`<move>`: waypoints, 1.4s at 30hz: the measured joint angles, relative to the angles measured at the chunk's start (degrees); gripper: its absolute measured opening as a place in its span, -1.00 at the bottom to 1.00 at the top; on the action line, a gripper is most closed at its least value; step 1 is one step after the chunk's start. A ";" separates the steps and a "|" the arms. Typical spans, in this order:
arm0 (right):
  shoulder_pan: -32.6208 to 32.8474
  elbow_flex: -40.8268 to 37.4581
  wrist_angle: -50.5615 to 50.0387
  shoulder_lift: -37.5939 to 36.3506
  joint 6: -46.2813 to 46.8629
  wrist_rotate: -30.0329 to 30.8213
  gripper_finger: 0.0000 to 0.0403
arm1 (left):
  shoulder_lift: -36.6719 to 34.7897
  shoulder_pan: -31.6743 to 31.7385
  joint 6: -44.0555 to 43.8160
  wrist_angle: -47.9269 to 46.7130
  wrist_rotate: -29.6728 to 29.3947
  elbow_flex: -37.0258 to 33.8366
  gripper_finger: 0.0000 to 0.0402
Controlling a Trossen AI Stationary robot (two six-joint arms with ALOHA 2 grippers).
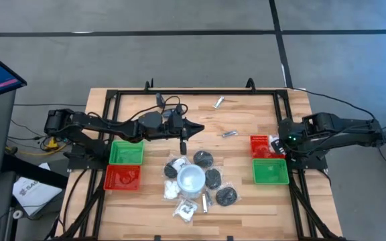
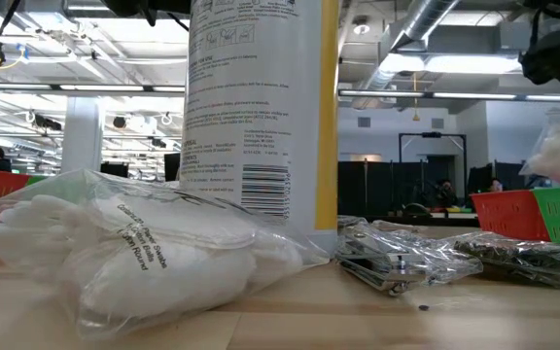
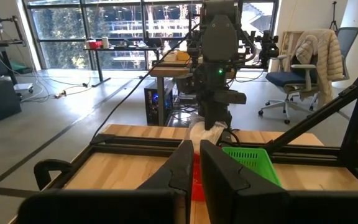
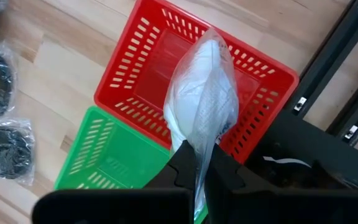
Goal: Pick & Place Travel size toiletries
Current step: Put the white vanity pack into the right red bin
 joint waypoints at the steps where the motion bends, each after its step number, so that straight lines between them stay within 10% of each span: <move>1: 0.00 0.00 0.05 0.03 -0.20 -0.11 -0.99 | 0.00 0.00 0.00 -0.01 0.00 0.00 -0.89; 42: -0.04 0.70 -5.75 9.68 -0.55 -1.82 -0.76 | 0.00 0.00 0.00 -0.03 0.02 -0.02 -0.89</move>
